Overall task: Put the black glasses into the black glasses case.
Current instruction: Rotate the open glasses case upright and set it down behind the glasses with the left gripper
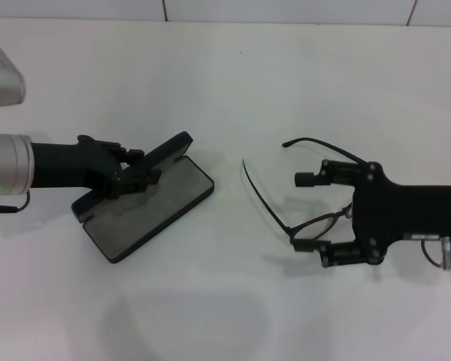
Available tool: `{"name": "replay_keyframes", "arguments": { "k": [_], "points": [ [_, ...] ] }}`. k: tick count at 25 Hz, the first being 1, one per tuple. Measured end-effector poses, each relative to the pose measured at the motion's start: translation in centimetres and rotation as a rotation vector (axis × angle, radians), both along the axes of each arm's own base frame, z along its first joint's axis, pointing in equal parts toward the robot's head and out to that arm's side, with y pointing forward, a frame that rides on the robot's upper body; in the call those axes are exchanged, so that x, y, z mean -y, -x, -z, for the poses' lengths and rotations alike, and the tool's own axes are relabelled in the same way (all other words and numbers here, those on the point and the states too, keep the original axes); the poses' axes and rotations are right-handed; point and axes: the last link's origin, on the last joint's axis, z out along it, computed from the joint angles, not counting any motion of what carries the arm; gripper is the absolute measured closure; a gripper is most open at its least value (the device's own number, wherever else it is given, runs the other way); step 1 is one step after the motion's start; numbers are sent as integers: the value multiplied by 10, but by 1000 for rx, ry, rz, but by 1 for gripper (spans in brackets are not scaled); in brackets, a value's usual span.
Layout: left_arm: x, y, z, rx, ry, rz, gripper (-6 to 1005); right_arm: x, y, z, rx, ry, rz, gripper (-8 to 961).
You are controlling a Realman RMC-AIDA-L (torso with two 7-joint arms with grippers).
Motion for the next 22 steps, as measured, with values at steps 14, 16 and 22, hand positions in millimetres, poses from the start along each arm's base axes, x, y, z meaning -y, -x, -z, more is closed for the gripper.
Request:
{"name": "replay_keyframes", "arguments": {
  "k": [14,16,22],
  "points": [
    [-21,-26,0,-38,12,93,695,21,-10,5,49,51,-76,245],
    [-23,-32,3,-45,23,117,744,24,-11,5,46,50,-82,247],
    [-31,-51,13,-146,90,268,794,34,-16,5,29,51,-91,254]
  ]
}}
